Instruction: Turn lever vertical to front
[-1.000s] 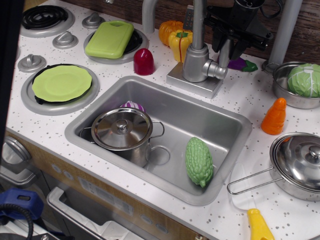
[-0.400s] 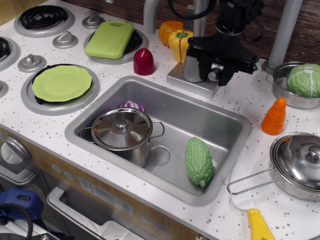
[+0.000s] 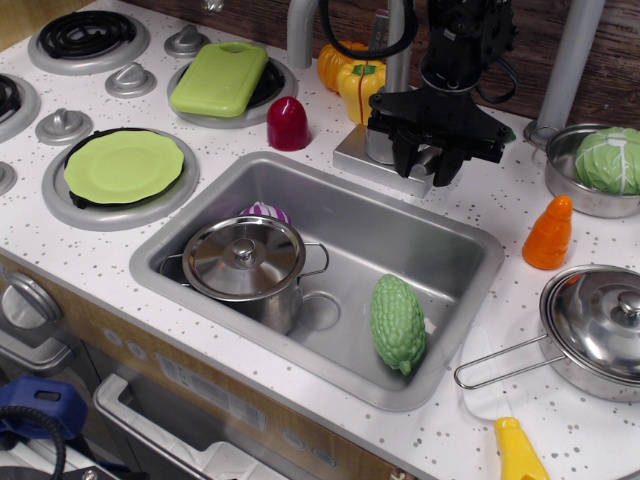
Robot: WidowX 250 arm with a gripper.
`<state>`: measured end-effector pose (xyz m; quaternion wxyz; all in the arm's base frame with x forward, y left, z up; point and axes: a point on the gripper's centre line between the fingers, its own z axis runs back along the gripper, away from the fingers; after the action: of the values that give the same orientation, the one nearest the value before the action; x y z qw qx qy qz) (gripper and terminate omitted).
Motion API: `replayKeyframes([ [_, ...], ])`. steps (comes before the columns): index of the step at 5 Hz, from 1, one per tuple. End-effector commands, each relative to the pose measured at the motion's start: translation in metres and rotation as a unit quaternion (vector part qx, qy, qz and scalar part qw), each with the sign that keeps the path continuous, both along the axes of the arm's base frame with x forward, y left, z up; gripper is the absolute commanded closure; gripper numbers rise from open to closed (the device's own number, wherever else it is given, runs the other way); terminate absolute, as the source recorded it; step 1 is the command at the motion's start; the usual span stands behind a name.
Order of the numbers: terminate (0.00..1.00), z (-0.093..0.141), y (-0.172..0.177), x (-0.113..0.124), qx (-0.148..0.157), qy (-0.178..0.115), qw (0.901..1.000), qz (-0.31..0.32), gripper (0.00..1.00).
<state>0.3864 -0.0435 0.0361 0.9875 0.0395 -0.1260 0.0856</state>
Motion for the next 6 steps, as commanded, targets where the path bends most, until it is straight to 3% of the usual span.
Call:
replayKeyframes([
  [1,0.00,0.005,-0.013,-0.002,-0.019,-0.010,0.9998,-0.005,1.00],
  [2,0.00,0.005,-0.011,-0.001,-0.016,-0.008,0.9998,-0.009,1.00],
  [3,0.00,0.010,-0.009,0.000,-0.013,0.003,0.9998,-0.014,0.00],
  [6,0.00,0.041,-0.006,-0.014,0.033,0.088,0.9947,-0.043,0.00],
])
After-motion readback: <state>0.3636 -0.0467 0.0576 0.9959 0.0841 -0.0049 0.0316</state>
